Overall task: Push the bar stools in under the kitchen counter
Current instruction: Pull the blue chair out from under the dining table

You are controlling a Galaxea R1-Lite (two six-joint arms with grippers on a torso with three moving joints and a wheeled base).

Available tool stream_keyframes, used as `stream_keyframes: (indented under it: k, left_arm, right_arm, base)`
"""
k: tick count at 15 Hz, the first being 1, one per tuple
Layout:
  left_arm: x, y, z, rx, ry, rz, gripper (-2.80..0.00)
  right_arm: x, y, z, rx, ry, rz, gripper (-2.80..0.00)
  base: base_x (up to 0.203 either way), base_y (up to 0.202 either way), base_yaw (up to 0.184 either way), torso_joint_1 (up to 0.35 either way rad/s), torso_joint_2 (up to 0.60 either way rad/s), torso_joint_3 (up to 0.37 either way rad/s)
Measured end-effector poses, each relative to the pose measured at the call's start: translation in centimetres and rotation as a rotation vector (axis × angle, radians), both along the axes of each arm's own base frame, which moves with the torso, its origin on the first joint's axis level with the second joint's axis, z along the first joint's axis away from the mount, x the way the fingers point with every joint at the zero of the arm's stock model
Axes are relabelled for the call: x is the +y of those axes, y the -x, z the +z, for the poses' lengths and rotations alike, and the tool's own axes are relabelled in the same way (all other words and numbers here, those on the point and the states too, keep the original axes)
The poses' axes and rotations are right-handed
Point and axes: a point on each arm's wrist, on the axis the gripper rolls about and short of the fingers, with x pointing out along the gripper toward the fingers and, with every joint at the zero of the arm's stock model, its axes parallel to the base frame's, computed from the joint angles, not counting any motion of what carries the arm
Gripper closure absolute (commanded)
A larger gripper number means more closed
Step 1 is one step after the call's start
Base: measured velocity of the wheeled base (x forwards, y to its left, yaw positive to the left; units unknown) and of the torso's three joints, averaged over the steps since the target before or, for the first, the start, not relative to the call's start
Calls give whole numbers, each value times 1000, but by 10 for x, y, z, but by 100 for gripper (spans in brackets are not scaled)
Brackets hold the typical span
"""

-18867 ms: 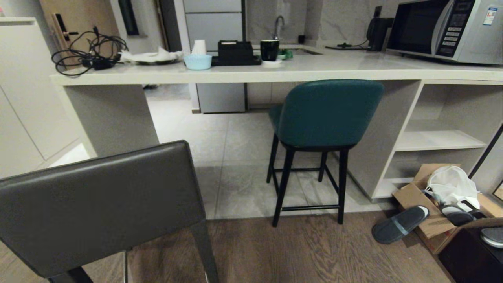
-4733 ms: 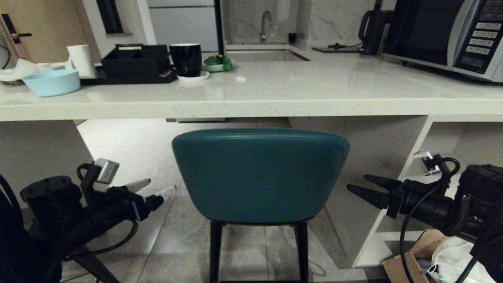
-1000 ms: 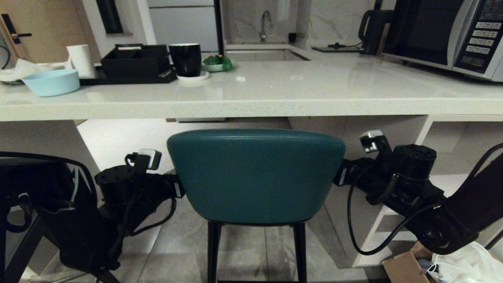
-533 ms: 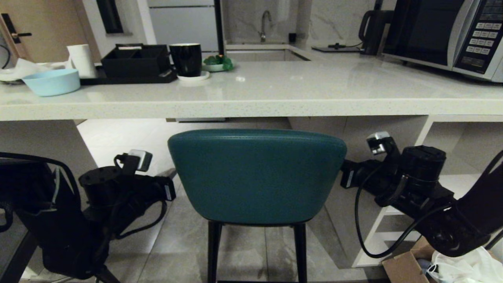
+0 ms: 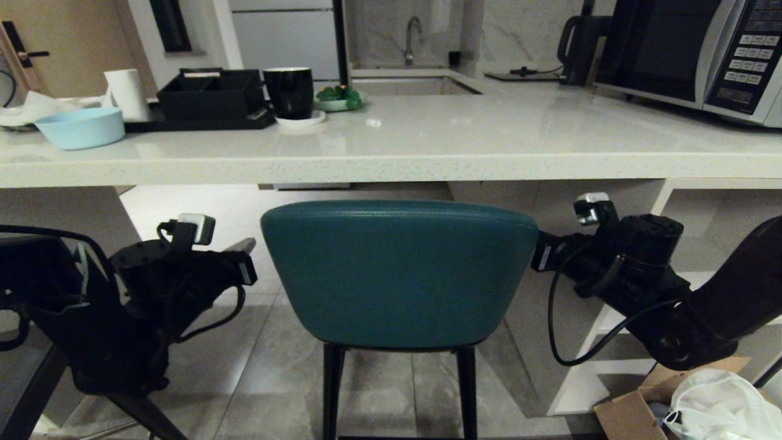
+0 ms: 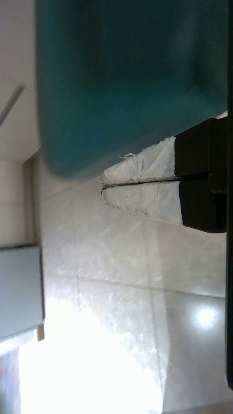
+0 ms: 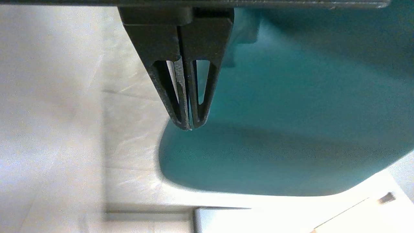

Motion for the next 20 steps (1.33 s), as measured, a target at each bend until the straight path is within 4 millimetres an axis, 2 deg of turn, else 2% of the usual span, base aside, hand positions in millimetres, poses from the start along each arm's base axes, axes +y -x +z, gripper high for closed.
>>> stream_keyframes:
  k: [4, 7, 10, 12, 17, 20]
  left_arm:
    - [-7, -38, -2, -80, 7, 20, 0]
    - [-29, -53, -1, -83, 16, 45, 0]
    - [-55, -51, -1, -87, 21, 19, 0]
    - [-66, -48, -3, -86, 23, 15, 0]
    - [-69, -32, -11, -63, 17, -6, 0]
    - [-69, -23, -22, -20, -9, -10, 0]
  right_arm:
    - [9, -27, -9, -15, -20, -6, 0]
    - [22, -38, -15, -18, -29, -16, 0]
    - [34, -43, -17, -17, -29, -30, 0]
    - [39, -43, -16, -21, -31, -20, 0]
    - [39, -38, -18, -7, -28, -49, 0]
    - [45, -35, -16, -11, -29, -55, 0]
  base:
    - [0, 0, 0, 0, 0, 0]
    - [0, 0, 0, 0, 0, 0]
    - [0, 0, 0, 0, 0, 0]
    - [0, 0, 0, 0, 0, 0]
    - [0, 0, 0, 0, 0, 0]
    - [0, 0, 0, 0, 0, 0]
